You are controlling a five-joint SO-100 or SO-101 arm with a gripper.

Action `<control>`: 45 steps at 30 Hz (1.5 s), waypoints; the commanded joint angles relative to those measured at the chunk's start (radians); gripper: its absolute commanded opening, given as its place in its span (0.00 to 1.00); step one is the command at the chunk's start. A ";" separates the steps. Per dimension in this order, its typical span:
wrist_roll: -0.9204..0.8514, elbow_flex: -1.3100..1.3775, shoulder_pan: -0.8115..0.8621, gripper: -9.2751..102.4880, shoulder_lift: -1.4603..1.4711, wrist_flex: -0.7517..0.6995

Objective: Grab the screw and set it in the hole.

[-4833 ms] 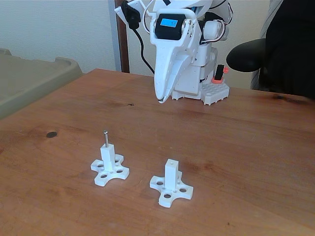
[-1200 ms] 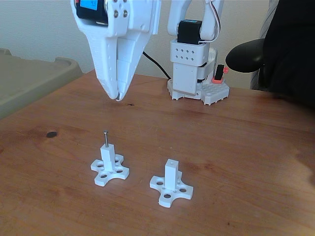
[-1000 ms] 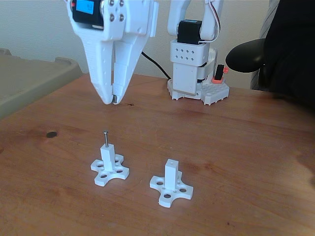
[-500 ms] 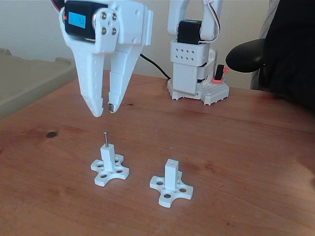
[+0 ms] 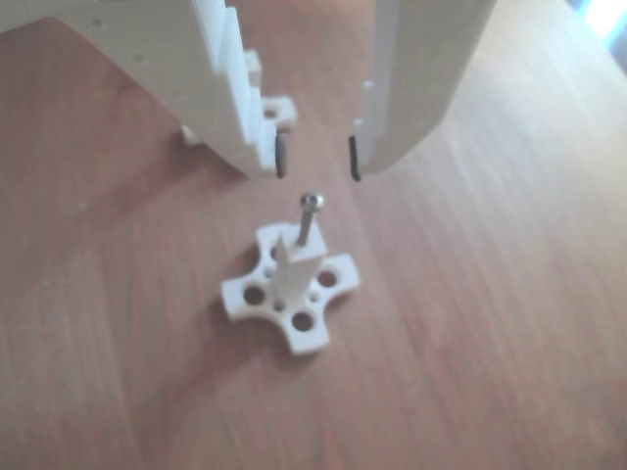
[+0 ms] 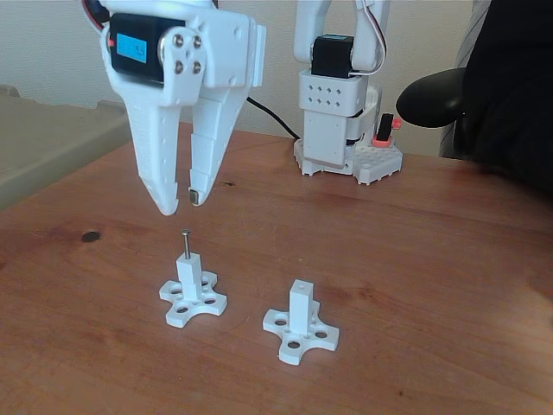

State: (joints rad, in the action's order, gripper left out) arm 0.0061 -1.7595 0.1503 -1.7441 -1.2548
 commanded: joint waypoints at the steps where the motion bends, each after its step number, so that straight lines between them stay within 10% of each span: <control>1: -0.012 0.094 -0.002 0.16 -0.017 -0.009; 45: 0.000 0.120 -0.017 0.16 0.064 0.018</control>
State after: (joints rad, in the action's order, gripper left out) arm 0.0061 -1.7395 0.1503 -1.6736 -1.2548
